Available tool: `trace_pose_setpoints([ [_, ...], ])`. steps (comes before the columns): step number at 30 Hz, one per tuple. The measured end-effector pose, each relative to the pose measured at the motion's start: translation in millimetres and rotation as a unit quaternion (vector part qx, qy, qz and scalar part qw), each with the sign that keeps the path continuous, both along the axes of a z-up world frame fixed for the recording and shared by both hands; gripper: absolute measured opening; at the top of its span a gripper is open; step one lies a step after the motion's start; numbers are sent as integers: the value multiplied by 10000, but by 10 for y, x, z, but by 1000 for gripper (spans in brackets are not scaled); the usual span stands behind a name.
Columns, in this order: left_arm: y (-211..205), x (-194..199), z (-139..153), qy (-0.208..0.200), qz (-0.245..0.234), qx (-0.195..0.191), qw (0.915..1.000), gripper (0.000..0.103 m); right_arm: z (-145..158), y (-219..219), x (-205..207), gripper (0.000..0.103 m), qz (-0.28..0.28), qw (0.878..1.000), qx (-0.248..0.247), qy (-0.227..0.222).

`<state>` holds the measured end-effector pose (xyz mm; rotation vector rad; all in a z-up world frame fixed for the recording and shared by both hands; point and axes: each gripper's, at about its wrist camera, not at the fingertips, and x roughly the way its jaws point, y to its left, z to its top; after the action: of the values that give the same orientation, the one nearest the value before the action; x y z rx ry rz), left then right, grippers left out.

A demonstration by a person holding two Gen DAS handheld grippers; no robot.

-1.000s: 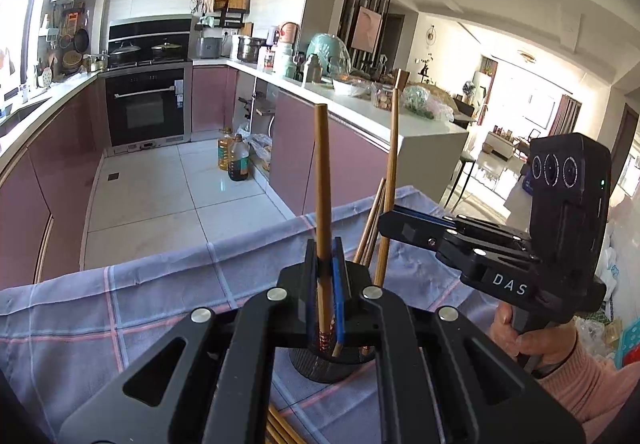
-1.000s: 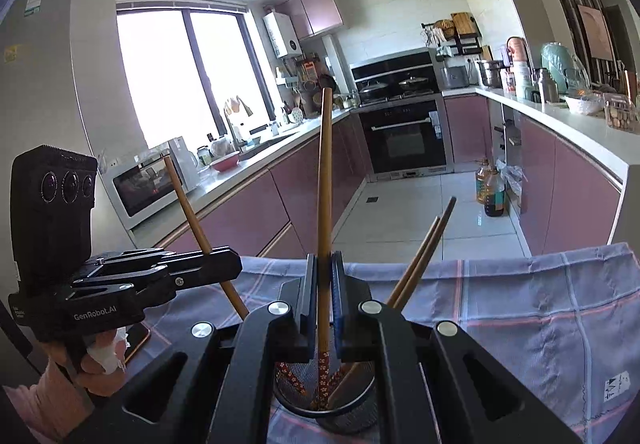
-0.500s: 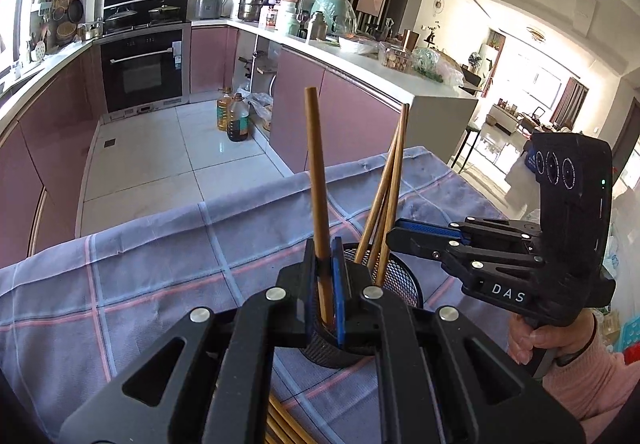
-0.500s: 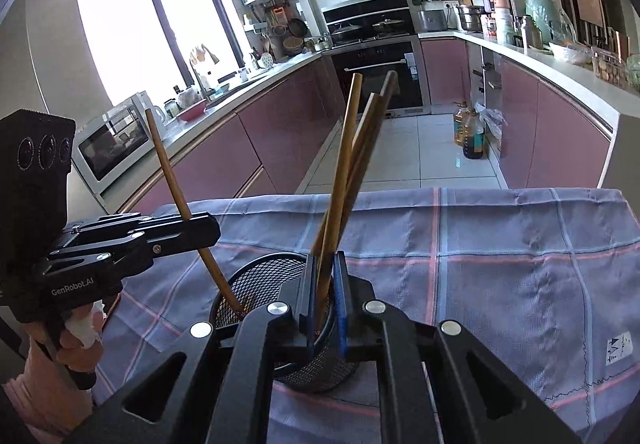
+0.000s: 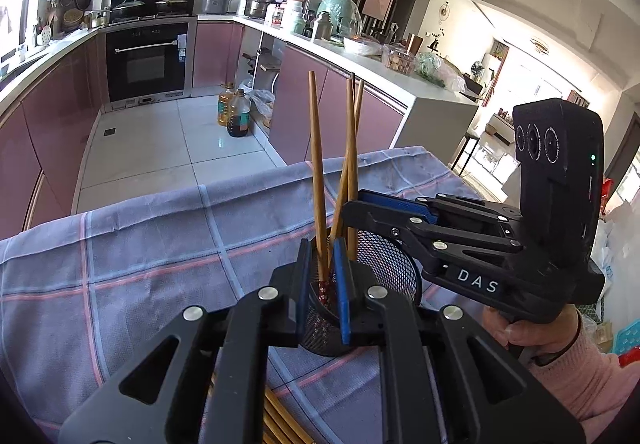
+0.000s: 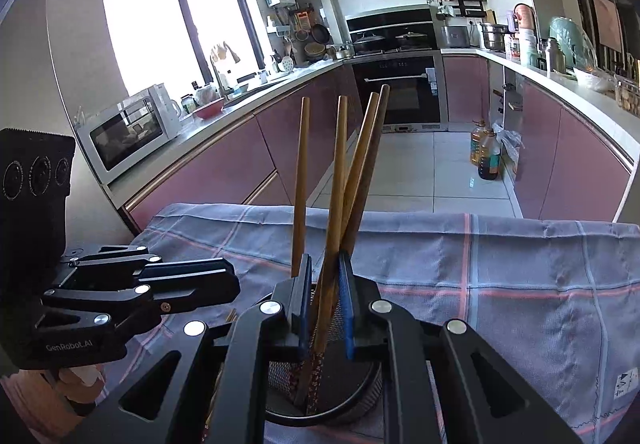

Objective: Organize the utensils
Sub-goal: 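Open both grippers to release the chopsticks into the cup, then move both open grippers back over the remaining chopstick pile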

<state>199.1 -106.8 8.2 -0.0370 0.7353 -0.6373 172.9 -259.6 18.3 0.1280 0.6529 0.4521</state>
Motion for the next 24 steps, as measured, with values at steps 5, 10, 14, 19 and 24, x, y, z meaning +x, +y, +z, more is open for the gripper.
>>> trace_pose_setpoints([
  [5,159,-153,-3,-144,156,-99,9997,15,-33,-79,-53,14,-116,9999,4,41],
  [10,340,-340,-66,-245,305,-139,9991,21,-35,-143,-134,22,-206,9997,-84,40],
  [14,476,-413,-165,-172,450,-84,9988,22,-26,-155,-192,23,-261,9996,-89,21],
  [19,643,-509,-288,-73,579,-30,9983,24,70,-166,-398,23,-200,9997,40,-142],
  [24,757,-657,-456,20,645,189,9977,25,206,-14,-800,26,358,9983,76,-445],
])
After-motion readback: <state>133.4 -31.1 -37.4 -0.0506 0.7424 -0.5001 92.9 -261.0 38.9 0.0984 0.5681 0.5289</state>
